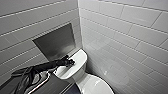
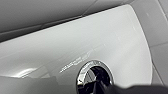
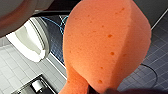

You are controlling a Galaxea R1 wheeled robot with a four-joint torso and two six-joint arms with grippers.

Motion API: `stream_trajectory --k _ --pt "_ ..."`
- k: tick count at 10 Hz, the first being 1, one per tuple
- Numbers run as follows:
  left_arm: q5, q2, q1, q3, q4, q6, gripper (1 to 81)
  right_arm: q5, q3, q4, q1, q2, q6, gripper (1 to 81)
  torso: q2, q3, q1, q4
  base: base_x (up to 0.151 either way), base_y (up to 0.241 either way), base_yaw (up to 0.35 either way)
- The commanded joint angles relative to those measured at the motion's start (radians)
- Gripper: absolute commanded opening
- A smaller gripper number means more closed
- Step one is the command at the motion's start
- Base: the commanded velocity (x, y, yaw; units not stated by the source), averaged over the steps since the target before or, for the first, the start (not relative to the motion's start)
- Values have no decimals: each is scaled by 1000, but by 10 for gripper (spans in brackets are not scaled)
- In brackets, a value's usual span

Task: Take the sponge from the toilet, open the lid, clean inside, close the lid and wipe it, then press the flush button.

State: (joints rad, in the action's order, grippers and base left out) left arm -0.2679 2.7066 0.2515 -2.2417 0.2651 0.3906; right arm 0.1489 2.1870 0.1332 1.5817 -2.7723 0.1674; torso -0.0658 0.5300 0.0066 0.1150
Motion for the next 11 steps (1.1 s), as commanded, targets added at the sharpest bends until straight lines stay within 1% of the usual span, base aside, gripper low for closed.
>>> stream_trajectory --k 1,4,5,6,7,8,10,11 --pt "-70 -4 -119 -15 -30 -6 10 -91 -17 -3 27 8 6 10 0 0 0 0 0 0 0" --pt "-73 -11 -126 -4 -32 -6 10 -89 -15 -3 30 9 6 10 0 0 0 0 0 0 0" --pt "-92 -25 -146 4 -27 -6 10 -88 -11 -3 34 11 6 10 0 0 0 0 0 0 0" --pt "-109 -57 -186 54 -23 -1 10 -66 -4 2 39 11 6 10 0 0 0 0 0 0 0" --pt "-116 -97 -230 132 -27 1 10 -52 -1 5 38 11 4 10 0 0 0 0 0 0 0" --pt "-120 -137 -266 198 -24 1 10 -51 -1 5 35 9 4 10 0 0 0 0 0 0 0" --pt "-132 -227 -281 350 -33 1 10 -51 -1 5 33 8 4 10 0 0 0 0 0 0 0" --pt "-154 -275 -281 436 -43 1 10 -52 -3 5 31 6 4 10 0 0 0 0 0 0 0"
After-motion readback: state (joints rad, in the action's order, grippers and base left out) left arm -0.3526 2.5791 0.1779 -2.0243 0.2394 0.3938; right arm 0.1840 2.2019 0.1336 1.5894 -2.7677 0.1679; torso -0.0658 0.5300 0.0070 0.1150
